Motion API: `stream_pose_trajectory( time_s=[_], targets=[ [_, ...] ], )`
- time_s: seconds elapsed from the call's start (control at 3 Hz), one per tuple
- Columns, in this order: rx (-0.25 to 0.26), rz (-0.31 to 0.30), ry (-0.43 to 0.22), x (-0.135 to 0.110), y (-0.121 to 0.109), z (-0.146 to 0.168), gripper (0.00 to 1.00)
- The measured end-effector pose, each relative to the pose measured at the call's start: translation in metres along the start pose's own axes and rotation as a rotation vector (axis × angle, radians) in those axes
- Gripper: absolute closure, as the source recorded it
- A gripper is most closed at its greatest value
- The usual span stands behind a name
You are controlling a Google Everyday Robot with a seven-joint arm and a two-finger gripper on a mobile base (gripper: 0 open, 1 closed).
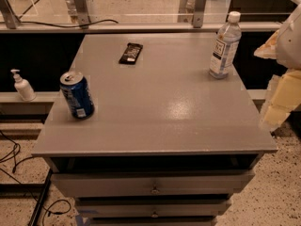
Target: Knock blue plastic bottle over
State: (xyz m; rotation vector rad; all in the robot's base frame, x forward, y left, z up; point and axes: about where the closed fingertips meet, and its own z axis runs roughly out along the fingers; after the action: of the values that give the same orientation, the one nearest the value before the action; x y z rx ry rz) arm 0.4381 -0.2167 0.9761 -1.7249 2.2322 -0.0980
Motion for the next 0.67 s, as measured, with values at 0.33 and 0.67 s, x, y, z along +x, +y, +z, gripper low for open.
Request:
stream_pose_trajectory(
  time_s=[0.33,0.67],
  targets=[
    [0.01,0.004,-0.009,0.0,-0.003,-0.001,0.0],
    [0.031,0.016,-0.062,0.004,-0.025,0.009,0.0]
  ],
)
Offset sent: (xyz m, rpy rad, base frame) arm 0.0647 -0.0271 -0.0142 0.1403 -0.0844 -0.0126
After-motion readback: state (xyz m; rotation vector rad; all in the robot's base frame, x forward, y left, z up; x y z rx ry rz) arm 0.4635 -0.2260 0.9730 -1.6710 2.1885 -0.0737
